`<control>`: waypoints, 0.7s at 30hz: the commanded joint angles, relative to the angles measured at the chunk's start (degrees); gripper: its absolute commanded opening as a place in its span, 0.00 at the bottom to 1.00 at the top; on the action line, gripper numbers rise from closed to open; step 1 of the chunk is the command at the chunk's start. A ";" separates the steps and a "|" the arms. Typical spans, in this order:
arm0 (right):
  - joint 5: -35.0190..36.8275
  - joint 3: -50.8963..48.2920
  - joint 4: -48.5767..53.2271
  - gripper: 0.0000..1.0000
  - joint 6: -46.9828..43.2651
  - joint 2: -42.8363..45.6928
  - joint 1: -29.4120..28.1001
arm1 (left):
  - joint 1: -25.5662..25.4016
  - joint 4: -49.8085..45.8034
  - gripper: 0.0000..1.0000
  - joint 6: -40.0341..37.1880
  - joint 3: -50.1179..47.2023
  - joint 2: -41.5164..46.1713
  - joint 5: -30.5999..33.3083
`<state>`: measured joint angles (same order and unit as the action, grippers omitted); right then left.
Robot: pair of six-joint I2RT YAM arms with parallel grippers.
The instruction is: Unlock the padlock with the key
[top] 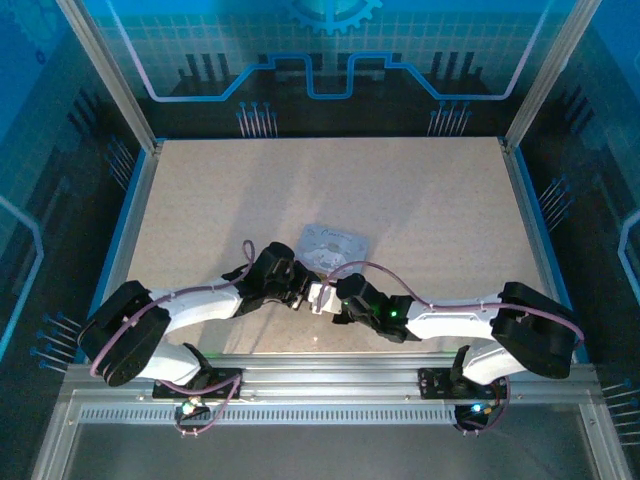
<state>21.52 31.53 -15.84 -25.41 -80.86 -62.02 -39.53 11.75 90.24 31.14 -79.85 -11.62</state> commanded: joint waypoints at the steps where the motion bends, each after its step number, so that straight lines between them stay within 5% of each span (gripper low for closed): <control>1: 2.14 1.55 -2.25 0.07 1.35 -1.28 -0.58 | -0.28 1.57 0.00 1.16 0.27 0.85 -2.36; 4: 3.35 1.58 -2.60 0.00 1.55 -1.69 -0.56 | -0.14 1.69 0.00 1.21 0.15 0.76 -2.41; 15: 5.67 1.35 -3.81 0.00 4.79 -1.90 -0.54 | 0.02 2.29 0.00 1.55 -0.11 0.40 -2.67; 21: 7.62 2.87 -2.10 0.00 15.92 -1.10 -0.20 | 0.00 2.75 0.00 1.96 -0.34 0.32 -2.72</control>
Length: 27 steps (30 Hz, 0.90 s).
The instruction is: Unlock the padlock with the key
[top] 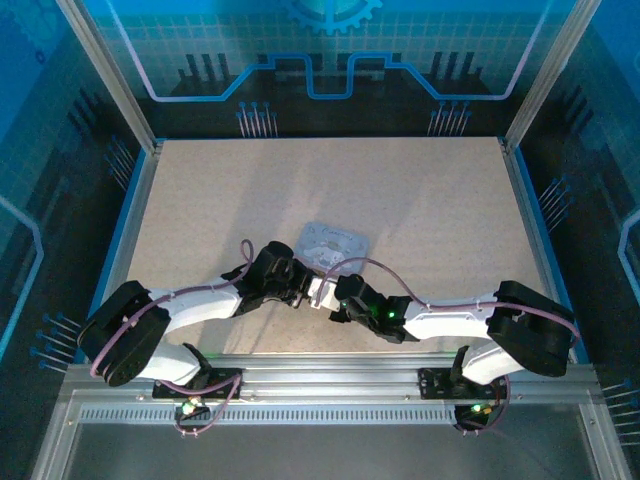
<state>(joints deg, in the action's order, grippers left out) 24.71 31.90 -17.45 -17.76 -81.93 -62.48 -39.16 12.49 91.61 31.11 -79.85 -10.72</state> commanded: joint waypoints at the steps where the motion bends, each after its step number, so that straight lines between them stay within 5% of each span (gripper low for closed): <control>1: 4.42 2.93 0.11 0.00 10.68 0.07 0.25 | -0.38 2.07 0.00 0.58 -0.42 0.40 -3.63; 20: 4.56 1.76 1.41 0.00 54.79 1.61 1.20 | -0.36 1.74 0.00 0.37 -0.35 0.29 -3.64; 27: 2.88 0.61 1.69 0.00 62.81 1.73 1.84 | -0.36 1.64 0.00 0.24 -0.26 0.31 -3.65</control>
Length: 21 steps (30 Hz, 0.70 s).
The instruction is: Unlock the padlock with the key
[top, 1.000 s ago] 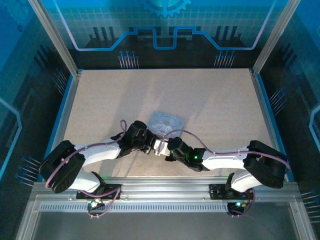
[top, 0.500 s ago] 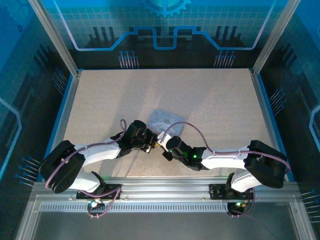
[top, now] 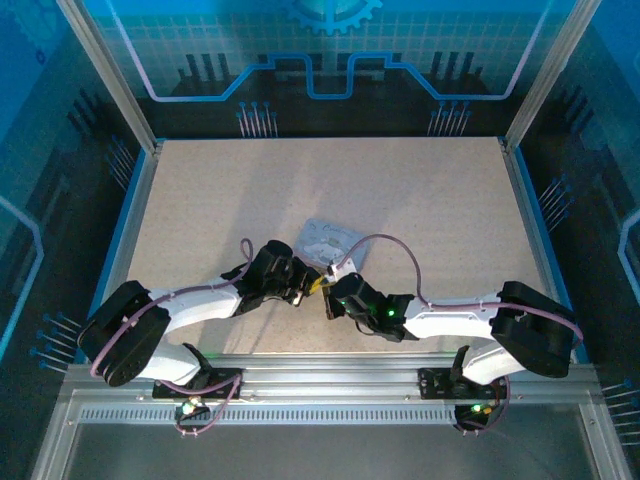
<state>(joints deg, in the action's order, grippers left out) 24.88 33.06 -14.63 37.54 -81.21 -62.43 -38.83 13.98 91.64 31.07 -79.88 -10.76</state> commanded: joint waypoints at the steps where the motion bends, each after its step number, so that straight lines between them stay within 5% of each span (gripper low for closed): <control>1: 2.63 -0.46 0.44 0.00 8.03 1.00 1.79 | -0.69 0.15 0.00 0.22 -0.22 0.34 -3.61; 12: 2.15 0.00 2.06 0.00 10.52 0.55 1.98 | -0.71 -0.42 0.00 -0.14 -0.38 0.60 -3.17; 21: 0.27 -0.79 2.53 0.00 15.67 0.74 2.20 | -0.48 -2.21 0.32 -1.30 0.12 0.92 -3.04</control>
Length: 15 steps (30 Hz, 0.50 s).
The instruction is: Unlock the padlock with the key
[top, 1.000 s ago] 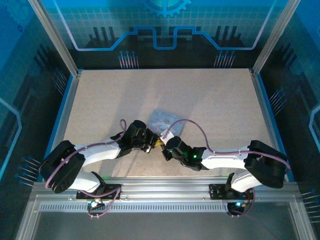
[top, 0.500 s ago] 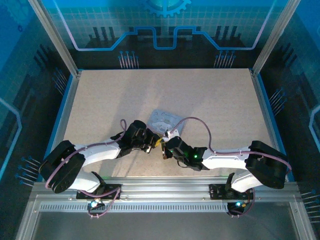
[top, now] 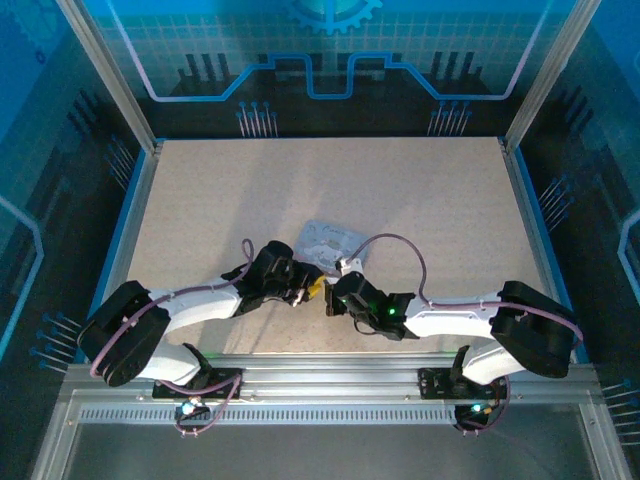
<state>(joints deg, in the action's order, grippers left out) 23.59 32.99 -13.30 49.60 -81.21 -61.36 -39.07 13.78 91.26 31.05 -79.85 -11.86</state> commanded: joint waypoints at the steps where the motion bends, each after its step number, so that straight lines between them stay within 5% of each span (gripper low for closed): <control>1: 1.67 -0.87 1.26 0.00 4.16 0.79 1.16 | -0.15 -2.39 0.34 -1.11 0.24 1.01 -1.86; 15: -2.57 -7.07 -1.88 0.00 16.66 2.44 4.07 | 2.01 -17.58 0.52 -10.08 4.39 7.79 2.50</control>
<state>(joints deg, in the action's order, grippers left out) 21.96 27.94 -16.45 61.04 -78.96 -58.67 -37.91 2.39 85.32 32.75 -74.19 -11.20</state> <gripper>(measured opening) 0.062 0.518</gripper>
